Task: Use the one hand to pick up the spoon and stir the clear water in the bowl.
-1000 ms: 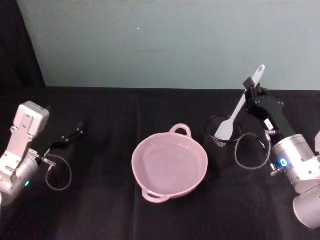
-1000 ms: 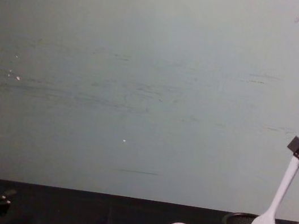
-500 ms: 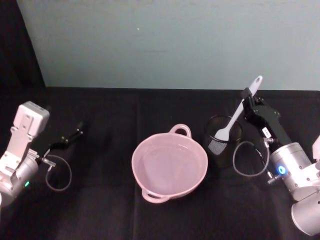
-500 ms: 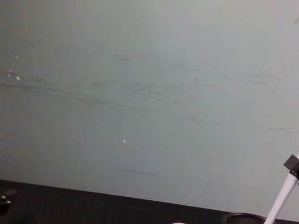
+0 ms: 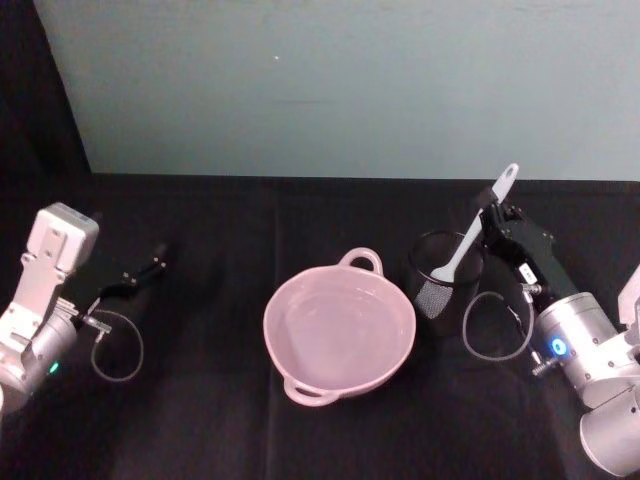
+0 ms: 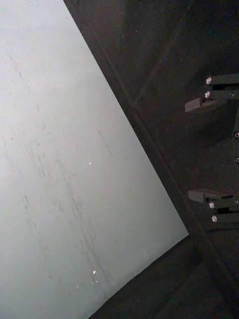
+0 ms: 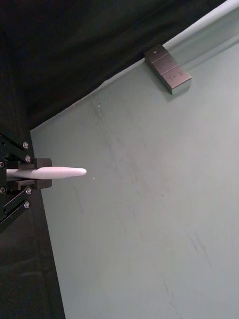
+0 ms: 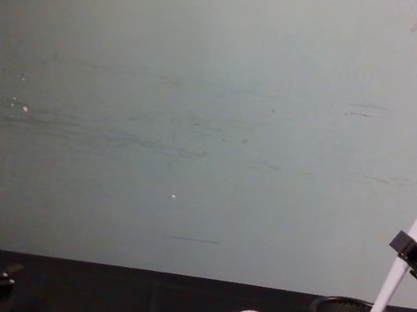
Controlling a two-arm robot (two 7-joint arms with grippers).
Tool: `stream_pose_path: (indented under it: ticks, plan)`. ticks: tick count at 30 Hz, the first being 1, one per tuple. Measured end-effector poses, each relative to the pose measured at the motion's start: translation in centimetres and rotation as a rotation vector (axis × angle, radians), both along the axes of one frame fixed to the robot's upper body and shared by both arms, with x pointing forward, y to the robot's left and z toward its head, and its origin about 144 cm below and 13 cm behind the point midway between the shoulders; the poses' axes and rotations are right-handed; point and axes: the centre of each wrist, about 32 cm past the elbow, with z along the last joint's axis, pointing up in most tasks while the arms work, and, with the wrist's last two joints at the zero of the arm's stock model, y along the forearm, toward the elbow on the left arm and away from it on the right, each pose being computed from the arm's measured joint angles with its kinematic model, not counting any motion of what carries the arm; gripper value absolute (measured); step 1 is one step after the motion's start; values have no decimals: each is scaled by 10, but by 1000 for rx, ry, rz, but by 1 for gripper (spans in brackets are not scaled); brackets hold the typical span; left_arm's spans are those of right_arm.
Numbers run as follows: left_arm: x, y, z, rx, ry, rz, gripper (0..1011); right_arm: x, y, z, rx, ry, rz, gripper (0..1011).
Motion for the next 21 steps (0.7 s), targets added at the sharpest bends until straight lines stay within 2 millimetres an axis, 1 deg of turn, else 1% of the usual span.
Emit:
stream_pose_path:
  ticks: [21]
  plan:
    - [0, 0, 0, 0, 0, 0, 1005, 2, 3, -4, -23, 15, 11, 117]
